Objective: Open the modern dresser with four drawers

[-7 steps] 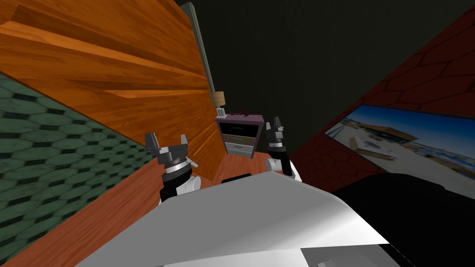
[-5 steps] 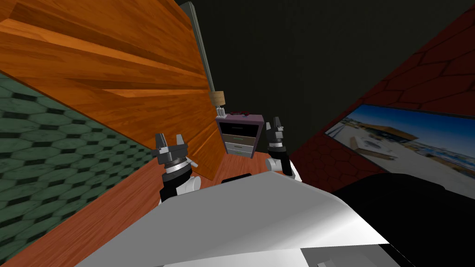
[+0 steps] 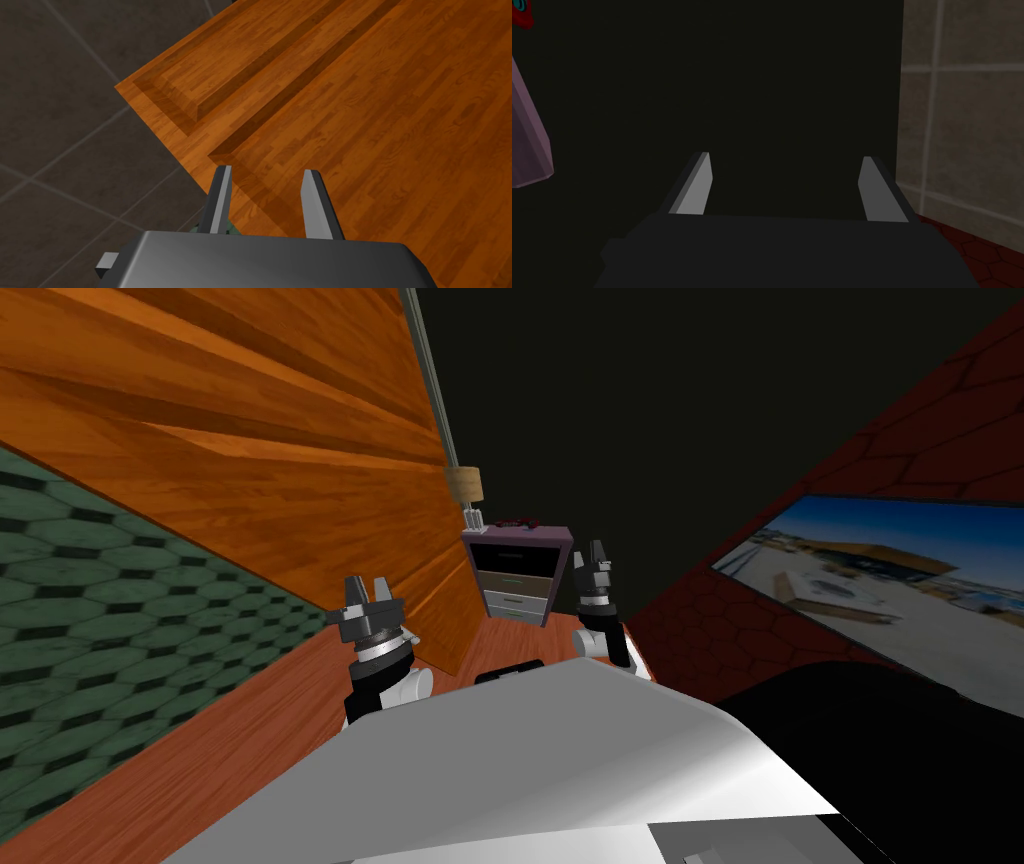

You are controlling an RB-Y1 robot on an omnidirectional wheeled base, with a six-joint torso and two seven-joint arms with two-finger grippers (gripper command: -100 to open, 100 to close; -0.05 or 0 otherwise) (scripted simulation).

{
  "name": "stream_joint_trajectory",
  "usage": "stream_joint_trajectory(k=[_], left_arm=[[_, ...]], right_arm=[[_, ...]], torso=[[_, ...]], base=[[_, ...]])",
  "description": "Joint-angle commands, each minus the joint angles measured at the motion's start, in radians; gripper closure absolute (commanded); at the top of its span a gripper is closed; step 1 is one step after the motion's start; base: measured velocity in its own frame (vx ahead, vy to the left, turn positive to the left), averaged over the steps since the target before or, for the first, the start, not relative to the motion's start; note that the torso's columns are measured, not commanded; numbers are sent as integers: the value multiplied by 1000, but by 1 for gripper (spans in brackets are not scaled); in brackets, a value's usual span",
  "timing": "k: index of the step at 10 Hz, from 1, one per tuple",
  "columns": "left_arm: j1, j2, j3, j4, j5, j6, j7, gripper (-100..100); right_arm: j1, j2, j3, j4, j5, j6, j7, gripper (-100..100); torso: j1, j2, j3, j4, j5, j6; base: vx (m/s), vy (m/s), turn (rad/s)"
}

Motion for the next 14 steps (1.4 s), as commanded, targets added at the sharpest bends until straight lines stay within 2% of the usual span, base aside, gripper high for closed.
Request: stream_joint_trajectory(k=[1, 2, 3, 5, 9, 11, 12, 14], left_arm=[[0, 0, 0, 0, 0, 0, 0, 0], [0, 0, 0, 0, 0, 0, 0, 0], [0, 0, 0, 0, 0, 0, 0, 0], [0, 0, 0, 0, 0, 0, 0, 0], [0, 0, 0, 0, 0, 0, 0, 0], [0, 0, 0, 0, 0, 0, 0, 0], [0, 0, 0, 0, 0, 0, 0, 0], [0, 0, 0, 0, 0, 0, 0, 0]], right_arm=[[0, 0, 0, 0, 0, 0, 0, 0], [0, 0, 0, 0, 0, 0, 0, 0], [-1, -35, 9, 1, -27, -7, -23, -100], [-2, -64, 23, 1, -65, -17, -55, -100], [-6, -104, 62, 0, -178, -48, -151, -100], [-8, -117, 86, -2, -239, -67, -208, -100], [-8, -117, 86, -2, -249, -67, -210, -100], [-10, -129, 113, -4, -316, -89, -273, -100]], torso=[[0, 74, -148, 74, 0, 0], [0, 148, -295, 148, 0, 0], [0, 221, -443, 221, 0, 0], [1, 263, -532, 264, 0, 0], [0, 267, -537, 268, 0, 0], [1, 268, -537, 268, 0, 0], [1, 268, -537, 268, 0, 0], [-1, 270, -536, 269, 0, 0]], base=[[0, 0, 0], [0, 0, 0], [22, 13, 30], [43, 20, 30], [73, 16, 40], [81, 30, 56], [55, 22, 14], [61, 16, 45]])
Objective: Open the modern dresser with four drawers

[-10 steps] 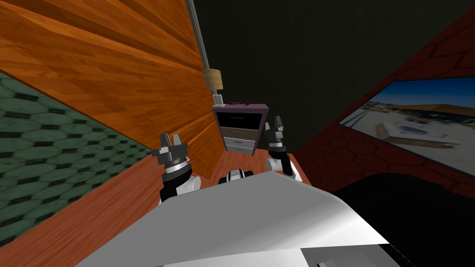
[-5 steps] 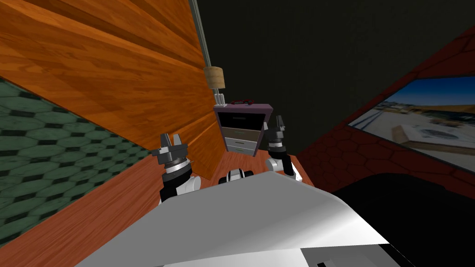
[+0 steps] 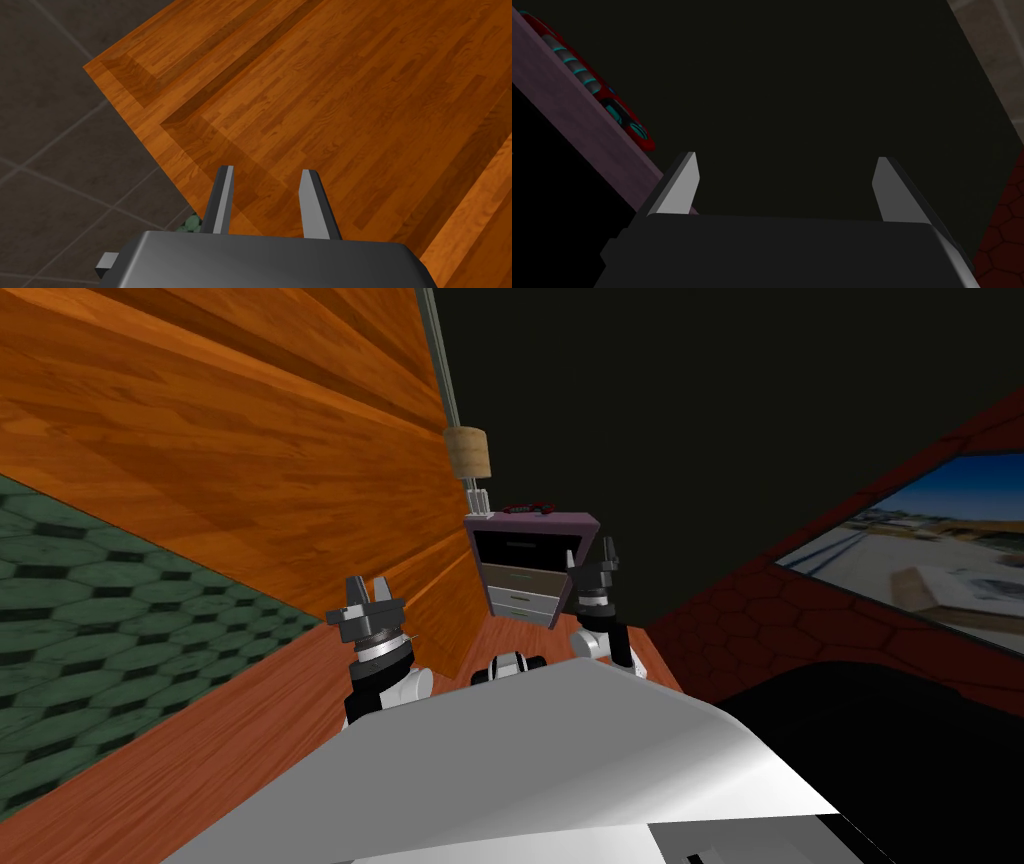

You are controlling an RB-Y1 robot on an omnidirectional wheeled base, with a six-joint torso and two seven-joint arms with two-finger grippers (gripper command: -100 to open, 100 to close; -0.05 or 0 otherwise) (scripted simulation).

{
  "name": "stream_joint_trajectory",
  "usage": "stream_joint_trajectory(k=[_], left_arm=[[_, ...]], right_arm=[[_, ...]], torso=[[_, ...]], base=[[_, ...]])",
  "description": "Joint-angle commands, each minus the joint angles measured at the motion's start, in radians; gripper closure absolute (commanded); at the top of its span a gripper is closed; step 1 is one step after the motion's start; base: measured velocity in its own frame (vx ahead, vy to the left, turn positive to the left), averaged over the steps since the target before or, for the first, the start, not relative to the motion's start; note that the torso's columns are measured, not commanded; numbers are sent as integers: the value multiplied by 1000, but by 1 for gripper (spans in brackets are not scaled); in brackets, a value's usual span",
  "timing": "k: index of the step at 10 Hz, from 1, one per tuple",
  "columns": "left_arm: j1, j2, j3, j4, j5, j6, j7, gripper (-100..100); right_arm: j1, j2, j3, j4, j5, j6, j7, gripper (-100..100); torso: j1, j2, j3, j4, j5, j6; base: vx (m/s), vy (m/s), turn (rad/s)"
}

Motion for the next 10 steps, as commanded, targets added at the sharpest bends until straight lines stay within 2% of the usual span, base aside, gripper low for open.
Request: stream_joint_trajectory(k=[1, 3, 4, 6, 7, 8, 9, 10], left_arm=[[0, 0, 0, 0, 0, 0, 0, 0], [0, 0, 0, 0, 0, 0, 0, 0], [0, 0, 0, 0, 0, 0, 0, 0], [0, 0, 0, 0, 0, 0, 0, 0], [0, 0, 0, 0, 0, 0, 0, 0], [0, 0, 0, 0, 0, 0, 0, 0], [0, 0, 0, 0, 0, 0, 0, 0], [0, 0, 0, 0, 0, 0, 0, 0]], right_arm=[[-3, -9, 20, -1, -60, -16, -52, -100], [-5, -20, 48, -3, -128, -39, -116, -100], [-5, -20, 48, -3, -143, -39, -122, -100], [-8, -30, 79, -3, -209, -62, -186, -100], [-8, -30, 79, -3, -231, -62, -195, -100], [-9, -35, 95, -3, -265, -75, -234, -100], [-9, -35, 95, -3, -276, -75, -234, -100], [-11, -40, 111, -2, -315, -87, -273, -100]], torso=[[0, -2, -1, -1, 0, 0], [0, -2, -1, 0, 0, 0], [2, -3, -2, -1, 0, 0], [1, -1, -1, 0, 0, 0], [1, -2, -1, -1, 0, 0], [0, -1, -1, 0, 0, 0], [0, -1, -1, 0, 0, 0], [0, -1, -1, 0, 0, 0]], base=[[60, 9, 25], [73, 18, 48], [64, 24, 20], [72, 24, 56], [60, 15, 25], [66, 12, 41], [54, 8, 23], [54, 15, 45]])
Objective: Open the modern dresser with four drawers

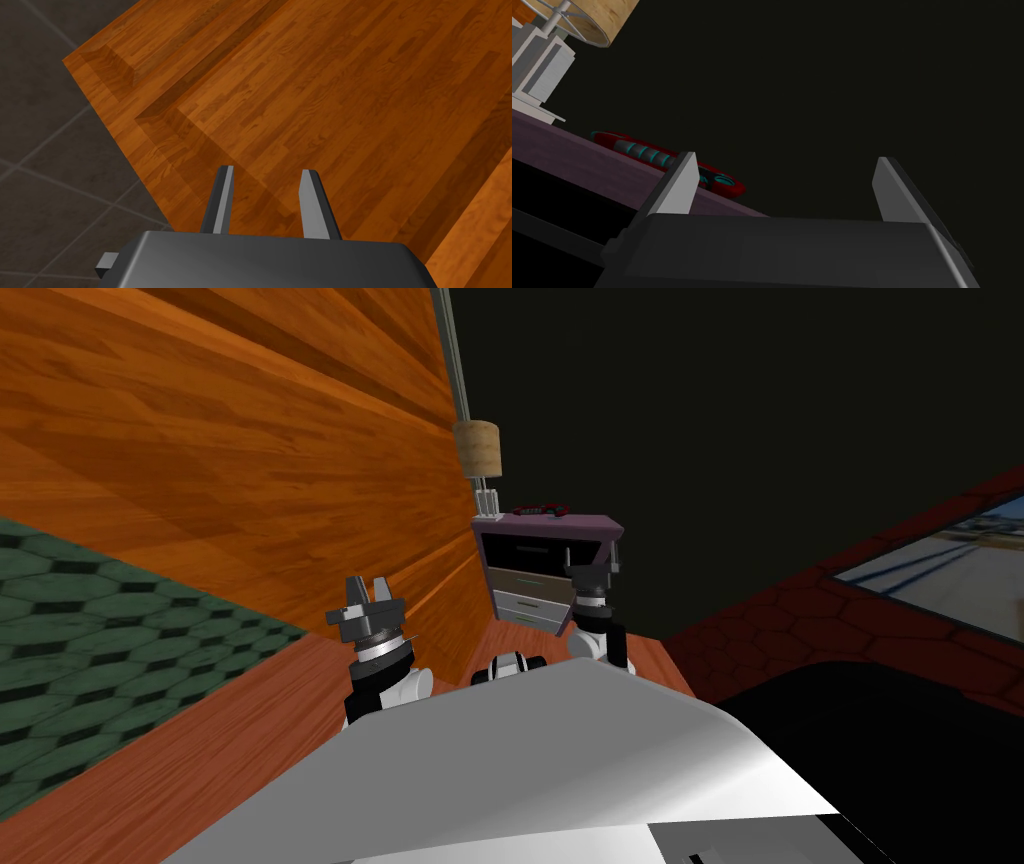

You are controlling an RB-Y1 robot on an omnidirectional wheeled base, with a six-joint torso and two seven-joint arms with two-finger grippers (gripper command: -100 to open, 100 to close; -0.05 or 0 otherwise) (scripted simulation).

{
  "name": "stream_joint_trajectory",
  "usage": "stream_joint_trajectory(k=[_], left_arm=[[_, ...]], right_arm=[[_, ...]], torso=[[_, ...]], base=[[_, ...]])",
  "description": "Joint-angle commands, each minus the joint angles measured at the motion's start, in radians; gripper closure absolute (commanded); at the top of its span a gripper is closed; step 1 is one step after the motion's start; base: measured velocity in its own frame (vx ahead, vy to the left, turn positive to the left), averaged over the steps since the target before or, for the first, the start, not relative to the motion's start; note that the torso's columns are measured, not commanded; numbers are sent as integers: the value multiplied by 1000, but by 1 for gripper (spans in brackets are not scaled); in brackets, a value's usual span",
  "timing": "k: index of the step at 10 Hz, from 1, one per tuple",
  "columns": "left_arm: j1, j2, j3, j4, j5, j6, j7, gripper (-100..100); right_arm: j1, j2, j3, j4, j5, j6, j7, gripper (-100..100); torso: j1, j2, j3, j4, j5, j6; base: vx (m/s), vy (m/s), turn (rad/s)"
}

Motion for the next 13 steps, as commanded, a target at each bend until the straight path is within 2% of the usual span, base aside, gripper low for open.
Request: stream_joint_trajectory(k=[1, 2, 3, 4, 5, 6, 7, 8, 9, 10, 11, 12, 13], left_arm=[[0, 0, 0, 0, 0, 0, 0, 0], [0, 0, 0, 0, 0, 0, 0, 0], [0, 0, 0, 0, 0, 0, 0, 0], [0, 0, 0, 0, 0, 0, 0, 0], [0, 0, 0, 0, 0, 0, 0, 0], [0, 0, 0, 0, 0, 0, 0, 0], [0, 0, 0, 0, 0, 0, 0, 0], [0, 0, 0, 0, 0, 0, 0, 0], [0, 0, 0, 0, 0, 0, 0, 0], [0, 0, 0, 0, 0, 0, 0, 0], [0, 0, 0, 0, 0, 0, 0, 0], [0, 0, 0, 0, 0, 0, 0, 0], [0, 0, 0, 0, 0, 0, 0, 0]], right_arm=[[-2, -6, 18, 1, -58, -15, -46, -100], [-4, -10, 34, 2, -98, -27, -86, -100], [-4, -10, 34, 2, -105, -27, -86, -100], [-5, -14, 51, 3, -146, -40, -126, -100], [-5, -14, 51, 3, -153, -40, -126, -100], [-7, -18, 68, 5, -193, -52, -167, -100], [-7, -18, 68, 5, -201, -52, -167, -100], [-9, -20, 85, 7, -241, -65, -208, -100], [-9, -20, 85, 7, -250, -65, -208, -100], [-12, -21, 102, 10, -290, -77, -248, -100], [-12, -21, 102, 10, -298, -77, -248, -100], [-14, -22, 118, 13, -339, -89, -289, -100], [-14, -22, 118, 13, -346, -89, -289, -100]], torso=[[1, 0, 0, 0, 0, 0], [1, 0, 0, 0, 0, 0], [1, -2, -1, 0, 0, 0], [0, -1, -1, 0, 0, 0], [0, -1, -1, 0, 0, 0], [0, -1, 0, 0, 0, 0], [1, -1, 0, 0, 0, 0], [1, 0, 0, 0, 0, 0], [0, -1, 0, 0, 0, 0], [0, -1, 0, 0, 0, 0], [1, -1, -1, 0, 0, 0], [0, 0, 0, 0, 0, 0], [1, -1, -1, 0, 0, 0]], base=[[50, 16, 26], [72, 21, 43], [57, 16, 26], [66, 13, 39], [61, 9, 27], [65, 19, 46], [55, 16, 25], [60, 13, 47], [57, 12, 30], [64, 18, 45], [53, 10, 24], [66, 15, 44], [58, 15, 27]])
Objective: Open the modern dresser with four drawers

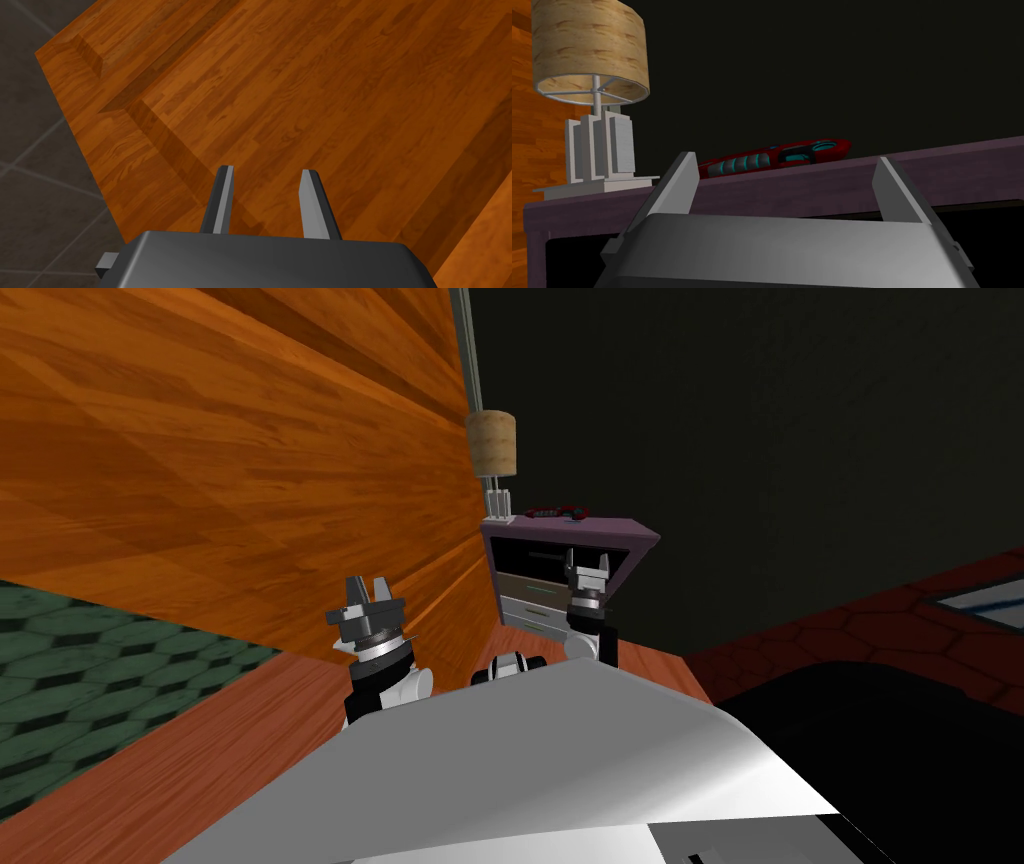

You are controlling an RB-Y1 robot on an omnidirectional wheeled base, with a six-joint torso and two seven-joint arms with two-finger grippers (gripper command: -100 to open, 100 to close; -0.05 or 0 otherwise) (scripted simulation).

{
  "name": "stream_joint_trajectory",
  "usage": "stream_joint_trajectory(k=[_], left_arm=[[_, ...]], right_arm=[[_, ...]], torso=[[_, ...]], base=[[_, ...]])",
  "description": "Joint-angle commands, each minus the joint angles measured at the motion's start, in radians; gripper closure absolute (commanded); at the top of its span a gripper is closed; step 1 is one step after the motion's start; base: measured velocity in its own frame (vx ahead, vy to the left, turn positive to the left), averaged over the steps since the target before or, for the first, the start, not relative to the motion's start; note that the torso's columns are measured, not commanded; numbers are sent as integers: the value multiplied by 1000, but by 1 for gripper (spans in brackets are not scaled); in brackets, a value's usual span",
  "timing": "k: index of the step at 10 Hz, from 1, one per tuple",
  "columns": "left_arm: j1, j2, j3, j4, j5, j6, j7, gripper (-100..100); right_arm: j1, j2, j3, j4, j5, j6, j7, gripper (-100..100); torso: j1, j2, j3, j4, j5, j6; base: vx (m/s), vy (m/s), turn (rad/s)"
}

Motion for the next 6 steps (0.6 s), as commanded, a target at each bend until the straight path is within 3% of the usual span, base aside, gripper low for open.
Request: stream_joint_trajectory(k=[1, 6], left_arm=[[0, 0, 0, 0, 0, 0, 0, 0], [0, 0, 0, 0, 0, 0, 0, 0]], right_arm=[[-2, 0, 26, 4, -68, -21, -64, -100], [-6, 5, 58, 12, -169, -44, -143, -100]], torso=[[0, 1, 0, 0, 0, 0], [0, 0, 0, 0, 0, 0]], base=[[76, 8, 53], [57, 9, 31]])
